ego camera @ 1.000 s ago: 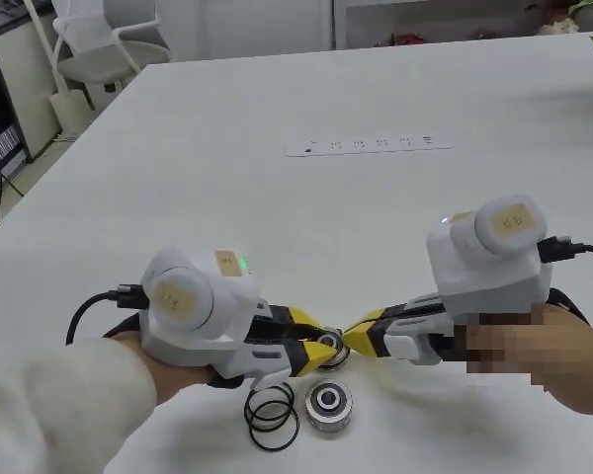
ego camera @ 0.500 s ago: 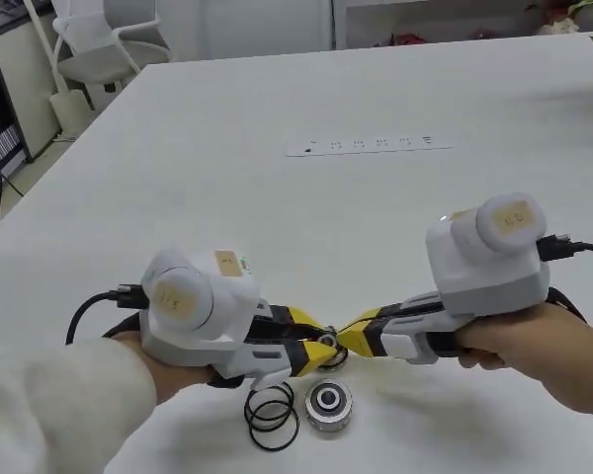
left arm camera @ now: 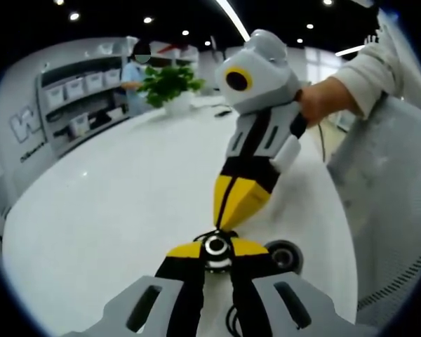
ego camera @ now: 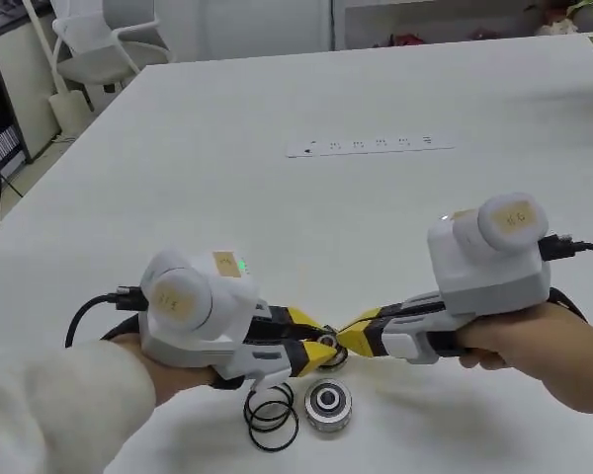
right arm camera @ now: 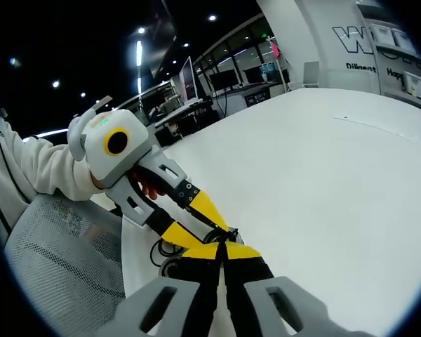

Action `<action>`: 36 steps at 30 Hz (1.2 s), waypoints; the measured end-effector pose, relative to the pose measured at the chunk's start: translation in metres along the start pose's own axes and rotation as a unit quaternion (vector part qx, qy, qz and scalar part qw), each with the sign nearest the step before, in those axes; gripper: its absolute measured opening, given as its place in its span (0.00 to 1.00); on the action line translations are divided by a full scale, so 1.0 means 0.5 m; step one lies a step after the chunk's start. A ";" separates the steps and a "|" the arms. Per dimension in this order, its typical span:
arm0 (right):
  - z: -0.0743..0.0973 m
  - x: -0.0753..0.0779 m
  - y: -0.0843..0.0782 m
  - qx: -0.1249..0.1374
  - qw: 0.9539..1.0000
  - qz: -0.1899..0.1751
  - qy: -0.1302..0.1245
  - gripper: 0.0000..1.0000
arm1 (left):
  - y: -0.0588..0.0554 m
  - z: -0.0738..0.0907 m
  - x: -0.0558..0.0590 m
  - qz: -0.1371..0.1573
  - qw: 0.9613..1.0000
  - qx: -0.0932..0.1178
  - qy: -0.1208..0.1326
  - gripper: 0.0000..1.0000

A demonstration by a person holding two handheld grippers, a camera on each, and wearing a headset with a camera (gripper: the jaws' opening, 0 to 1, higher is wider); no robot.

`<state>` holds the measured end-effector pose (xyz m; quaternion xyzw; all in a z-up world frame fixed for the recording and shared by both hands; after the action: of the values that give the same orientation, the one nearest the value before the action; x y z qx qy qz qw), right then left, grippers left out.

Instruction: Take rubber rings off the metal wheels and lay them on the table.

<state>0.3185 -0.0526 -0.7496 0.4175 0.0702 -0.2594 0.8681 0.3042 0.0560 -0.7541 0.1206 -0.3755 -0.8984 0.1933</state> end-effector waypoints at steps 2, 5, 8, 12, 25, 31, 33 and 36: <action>0.000 -0.001 0.001 0.001 1.000 0.001 0.001 0.00 | 0.000 0.000 0.000 0.001 1.000 0.000 0.001 0.15; 0.000 0.000 0.001 0.003 1.000 0.000 0.000 0.00 | -0.001 0.001 -0.002 0.004 1.000 -0.002 0.000 0.15; -0.001 -0.001 0.001 0.003 1.000 0.000 0.002 0.00 | -0.003 0.004 -0.002 0.005 1.000 -0.005 -0.002 0.14; -0.001 -0.002 0.001 0.002 1.000 0.003 0.003 0.00 | -0.005 0.010 0.000 0.003 1.000 -0.011 -0.005 0.15; 0.013 -0.005 0.014 0.026 1.000 -0.009 0.010 0.00 | 0.002 0.088 -0.045 0.028 0.999 0.015 0.034 0.25; 0.015 -0.004 0.016 0.030 0.999 -0.012 0.011 0.00 | 0.006 0.120 -0.051 0.035 0.998 0.026 0.040 0.40; 0.015 -0.005 0.018 0.032 0.999 -0.013 0.013 0.00 | 0.007 0.127 -0.048 0.030 0.998 0.028 0.038 0.44; 0.016 -0.008 0.021 0.035 0.999 -0.013 0.017 0.00 | 0.006 0.142 -0.040 0.026 0.999 0.033 0.032 0.44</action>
<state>0.3199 -0.0517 -0.7359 0.4511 0.0811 -0.2654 0.8482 0.2971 0.1073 -0.7016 0.1453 -0.4017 -0.8758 0.2247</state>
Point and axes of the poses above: the centre of the closed fingertips' face, and the gripper's own axes: z roughly backward along the fingers, x roughly to its right, y roughly out of its top, the point moved 7 cm from there along z, roughly backward along the fingers, and after that the axes turned 11 degrees about -x, right-handed, at the moved point
